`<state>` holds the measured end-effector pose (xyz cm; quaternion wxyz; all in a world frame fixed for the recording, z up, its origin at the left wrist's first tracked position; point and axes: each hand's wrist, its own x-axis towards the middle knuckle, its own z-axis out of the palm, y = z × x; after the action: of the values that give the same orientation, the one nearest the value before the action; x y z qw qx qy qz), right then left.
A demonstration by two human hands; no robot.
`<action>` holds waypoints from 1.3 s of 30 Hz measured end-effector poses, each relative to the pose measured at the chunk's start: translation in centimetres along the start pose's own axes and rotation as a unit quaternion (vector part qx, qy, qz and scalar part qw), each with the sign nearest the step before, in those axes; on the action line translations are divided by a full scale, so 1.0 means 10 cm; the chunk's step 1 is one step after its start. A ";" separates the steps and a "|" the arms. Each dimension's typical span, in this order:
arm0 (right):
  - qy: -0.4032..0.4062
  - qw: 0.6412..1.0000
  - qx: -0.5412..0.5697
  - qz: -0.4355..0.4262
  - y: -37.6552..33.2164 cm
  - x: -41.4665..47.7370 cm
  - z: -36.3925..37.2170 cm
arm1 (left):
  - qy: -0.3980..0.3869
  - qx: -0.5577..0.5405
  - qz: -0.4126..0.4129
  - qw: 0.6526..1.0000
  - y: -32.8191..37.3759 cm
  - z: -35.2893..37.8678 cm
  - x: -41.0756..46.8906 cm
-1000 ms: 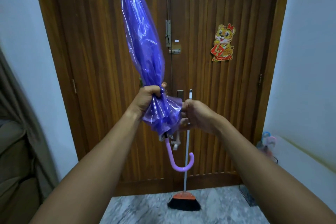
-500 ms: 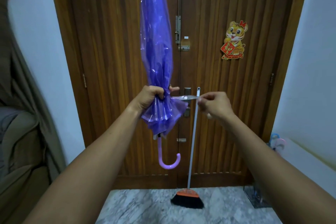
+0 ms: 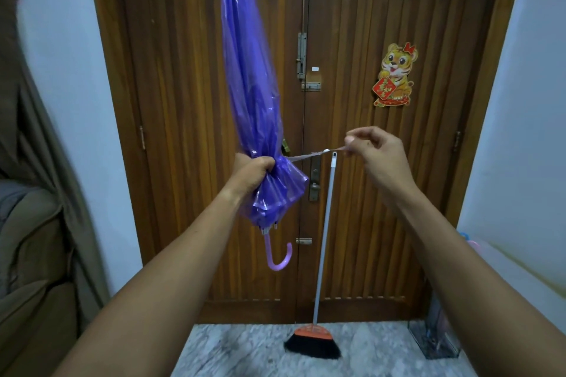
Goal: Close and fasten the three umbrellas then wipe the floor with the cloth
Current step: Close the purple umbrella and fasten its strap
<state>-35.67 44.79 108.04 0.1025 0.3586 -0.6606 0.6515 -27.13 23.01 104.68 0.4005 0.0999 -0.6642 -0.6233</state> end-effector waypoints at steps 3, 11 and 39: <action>-0.038 0.998 -0.043 -0.010 0.03 -0.04 -0.02 | 0.005 -0.011 0.005 1.000 -0.01 0.01 0.03; 0.032 0.987 -0.155 0.014 0.19 -0.02 -0.06 | 0.011 -0.032 -0.015 0.999 -0.02 0.01 0.09; -0.177 0.976 0.123 0.045 -0.07 -0.38 0.07 | 0.121 -0.044 -0.012 0.992 -0.17 0.35 0.07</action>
<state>-32.27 45.50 106.20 -0.0899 0.4479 -0.5987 0.6580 -30.50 24.83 103.74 0.4743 0.1651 -0.5813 -0.6402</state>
